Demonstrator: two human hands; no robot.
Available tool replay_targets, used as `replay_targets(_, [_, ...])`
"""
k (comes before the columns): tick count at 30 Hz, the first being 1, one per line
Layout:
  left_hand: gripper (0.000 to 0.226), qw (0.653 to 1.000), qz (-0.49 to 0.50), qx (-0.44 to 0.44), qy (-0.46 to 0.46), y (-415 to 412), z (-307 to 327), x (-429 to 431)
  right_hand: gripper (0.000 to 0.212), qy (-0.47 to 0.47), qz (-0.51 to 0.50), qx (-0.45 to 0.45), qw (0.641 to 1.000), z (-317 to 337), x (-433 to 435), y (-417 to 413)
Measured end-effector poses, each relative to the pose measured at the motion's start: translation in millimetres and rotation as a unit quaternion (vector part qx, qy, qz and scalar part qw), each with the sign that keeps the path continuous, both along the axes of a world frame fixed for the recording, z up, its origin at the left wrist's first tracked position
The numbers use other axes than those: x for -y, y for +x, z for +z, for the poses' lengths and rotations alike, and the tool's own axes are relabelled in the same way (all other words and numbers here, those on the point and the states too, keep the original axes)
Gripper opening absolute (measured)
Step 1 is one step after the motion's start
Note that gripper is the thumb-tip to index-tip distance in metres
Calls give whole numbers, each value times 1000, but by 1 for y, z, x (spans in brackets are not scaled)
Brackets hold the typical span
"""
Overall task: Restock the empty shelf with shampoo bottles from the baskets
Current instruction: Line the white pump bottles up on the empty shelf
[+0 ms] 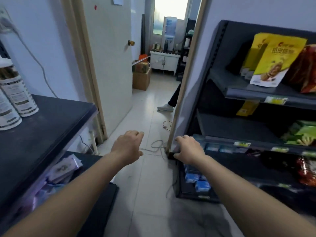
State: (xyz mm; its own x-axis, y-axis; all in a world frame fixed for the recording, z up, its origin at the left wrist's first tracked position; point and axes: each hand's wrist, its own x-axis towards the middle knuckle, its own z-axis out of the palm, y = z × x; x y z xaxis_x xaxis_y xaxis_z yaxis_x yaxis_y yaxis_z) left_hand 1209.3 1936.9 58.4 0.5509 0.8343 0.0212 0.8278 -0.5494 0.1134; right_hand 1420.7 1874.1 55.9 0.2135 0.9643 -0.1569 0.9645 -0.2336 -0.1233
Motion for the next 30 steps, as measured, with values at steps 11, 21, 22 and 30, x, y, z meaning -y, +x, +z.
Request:
replay_targets(11, [62, 988, -150, -16, -39, 71, -28, 103, 61, -30, -155, -34, 987, -32, 167, 49])
replay_targets(21, [68, 941, -330, -37, -66, 142, -65, 189, 59, -56, -334, -70, 938, -62, 302, 53])
replay_targets(22, [68, 936, -343, -41, -70, 150, -69, 199, 59, -57, -348, -72, 933, -65, 315, 54])
replay_targets(30, [67, 897, -425, -69, -98, 223, -100, 266, 60, -78, -426, -103, 895, -93, 397, 88])
